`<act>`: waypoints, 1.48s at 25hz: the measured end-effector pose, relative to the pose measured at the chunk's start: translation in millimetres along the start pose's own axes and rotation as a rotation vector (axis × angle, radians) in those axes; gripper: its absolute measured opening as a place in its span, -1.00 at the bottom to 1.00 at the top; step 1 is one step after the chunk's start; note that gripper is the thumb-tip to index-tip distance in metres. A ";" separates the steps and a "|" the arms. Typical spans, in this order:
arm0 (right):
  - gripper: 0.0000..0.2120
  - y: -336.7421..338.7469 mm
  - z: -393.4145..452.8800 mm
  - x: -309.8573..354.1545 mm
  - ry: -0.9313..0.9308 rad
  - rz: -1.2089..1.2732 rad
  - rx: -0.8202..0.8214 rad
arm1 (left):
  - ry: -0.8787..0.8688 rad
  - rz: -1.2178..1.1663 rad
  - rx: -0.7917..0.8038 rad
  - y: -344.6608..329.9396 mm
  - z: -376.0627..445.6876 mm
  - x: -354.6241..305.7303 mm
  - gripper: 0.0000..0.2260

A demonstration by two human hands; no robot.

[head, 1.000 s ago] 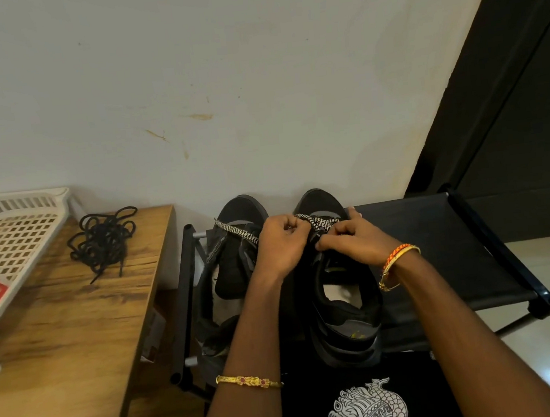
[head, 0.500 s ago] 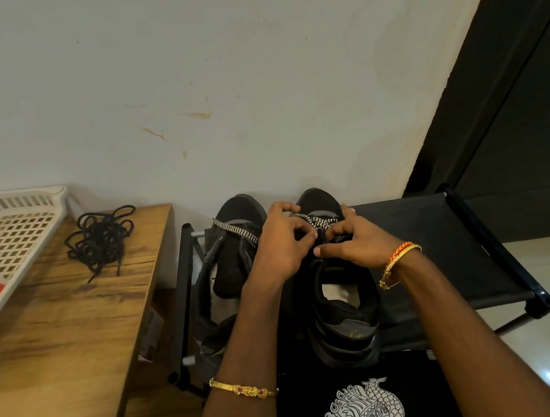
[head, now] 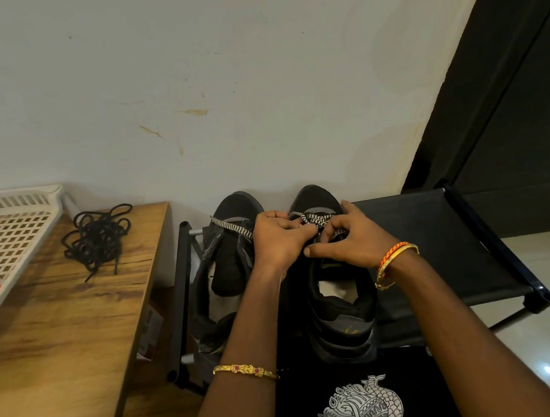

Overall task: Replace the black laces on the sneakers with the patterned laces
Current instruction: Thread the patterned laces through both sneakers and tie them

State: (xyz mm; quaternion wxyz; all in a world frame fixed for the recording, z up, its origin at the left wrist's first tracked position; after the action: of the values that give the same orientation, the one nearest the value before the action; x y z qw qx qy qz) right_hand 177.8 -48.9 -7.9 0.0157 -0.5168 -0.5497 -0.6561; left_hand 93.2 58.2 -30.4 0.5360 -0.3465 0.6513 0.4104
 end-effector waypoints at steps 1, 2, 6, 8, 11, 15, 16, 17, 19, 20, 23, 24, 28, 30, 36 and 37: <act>-0.79 -2.0 -0.3 1.2 0.014 -0.024 -0.008 | 0.033 -0.039 -0.010 0.3 -0.8 0.4 -0.86; -0.77 -2.9 0.3 1.3 0.022 -0.028 -0.016 | 0.078 -0.089 -0.032 1.8 -1.7 2.4 -0.82; -0.70 -3.1 2.7 -5.2 -0.058 0.049 0.021 | 0.260 -0.298 -0.124 2.0 -4.3 16.3 -0.72; -0.66 -4.7 2.9 -8.0 -0.096 0.074 0.042 | 0.292 -0.359 -0.172 0.9 -6.0 16.6 -0.70; -0.65 -5.3 1.1 -4.4 -0.094 0.061 0.047 | 0.204 -0.287 -0.240 4.4 -7.4 7.4 -0.69; -0.68 3.2 -5.6 -1.8 -0.087 0.023 0.034 | 0.018 -0.049 -0.403 40.3 4.4 -6.2 -0.78; -0.68 4.3 -5.9 -3.3 -0.087 0.020 0.029 | -0.037 0.006 -0.381 46.7 9.7 -9.6 -0.81; -0.68 4.9 -6.2 -4.4 -0.084 0.011 0.022 | -0.075 0.041 -0.307 46.5 11.2 -12.9 -0.83; -0.71 2.9 -5.6 -5.4 -0.086 0.020 0.012 | -0.087 0.166 -0.091 31.0 1.9 -14.8 -0.84; -0.72 1.1 -5.0 -5.8 -0.087 0.031 0.004 | -0.094 0.229 0.010 19.9 -6.1 -13.7 -0.81; -0.71 -2.3 -5.2 -2.4 -0.041 0.059 -0.030 | -0.213 0.271 0.072 0.4 -16.5 -14.0 -0.85; -0.70 -2.3 -5.3 -1.7 -0.028 0.046 -0.044 | -0.252 0.288 0.028 0.7 -15.6 -16.4 -0.87; -0.72 -2.2 -5.3 -1.6 -0.037 -0.003 -0.076 | -0.301 0.346 -0.139 7.3 -14.7 -23.0 -0.87; -0.67 -0.8 -7.4 -1.5 -0.040 -0.017 -0.098 | -0.304 0.339 -0.178 4.3 -20.7 -24.4 -0.88; -0.71 -7.2 -4.6 -5.4 -0.084 0.033 -0.150 | -0.149 0.215 -0.308 14.4 -9.1 -3.1 -0.82; -0.69 -6.1 -5.4 -4.3 -0.079 0.030 -0.158 | -0.130 0.183 -0.330 20.1 -8.6 -3.3 -0.83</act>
State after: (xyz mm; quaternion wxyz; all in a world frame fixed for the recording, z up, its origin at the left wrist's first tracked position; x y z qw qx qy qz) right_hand 172.6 -52.9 -14.4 -0.0371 -0.5501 -0.4885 -0.6763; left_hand 72.3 59.0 -23.1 0.4735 -0.3417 0.5680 0.5800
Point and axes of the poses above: each hand's wrist, its own z-axis towards the middle knuckle, its own y-axis out of the back of the hand, x = y × z, the point moved 7 cm from there along z, towards the middle knuckle, and after that the axes turned 8 degrees about -x, right-handed, at the moved point
